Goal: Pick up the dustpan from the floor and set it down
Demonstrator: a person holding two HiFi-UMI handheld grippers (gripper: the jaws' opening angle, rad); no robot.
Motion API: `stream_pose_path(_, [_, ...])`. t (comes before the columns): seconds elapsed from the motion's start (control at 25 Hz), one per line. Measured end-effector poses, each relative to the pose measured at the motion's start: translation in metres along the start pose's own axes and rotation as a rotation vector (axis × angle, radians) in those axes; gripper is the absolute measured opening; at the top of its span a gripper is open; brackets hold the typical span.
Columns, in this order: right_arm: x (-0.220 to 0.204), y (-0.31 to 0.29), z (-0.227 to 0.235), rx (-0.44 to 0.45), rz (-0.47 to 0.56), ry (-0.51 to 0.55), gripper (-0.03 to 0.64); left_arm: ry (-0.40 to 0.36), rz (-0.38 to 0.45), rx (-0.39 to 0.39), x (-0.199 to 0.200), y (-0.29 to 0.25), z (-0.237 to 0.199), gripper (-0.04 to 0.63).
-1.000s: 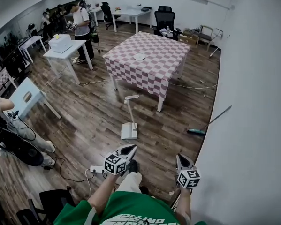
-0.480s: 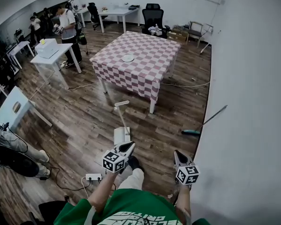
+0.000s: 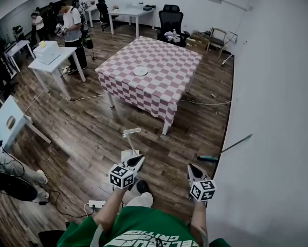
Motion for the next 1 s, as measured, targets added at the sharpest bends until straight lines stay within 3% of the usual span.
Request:
stream_pose_path(0.44, [0.064, -0.125, 0.03, 0.028, -0.03, 0.036, 0.008, 0.054, 0.027, 0.025, 0.049, -0.065, -0.102, 0.003])
stream_pose_path(1.0, [0.112, -0.242, 0.026, 0.104, -0.087, 0.129, 0.008, 0.154, 0.076, 0.119, 0.064, -0.076, -0.2, 0.003])
Point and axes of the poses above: the fingertips, and each gripper's own axes: y backward along the fingers, z to its right, x out of its top, the point moved 3 cm from there along y, backward along the fingers, and after that the axes turned 7 degrees about x, right-handed, at the moved point
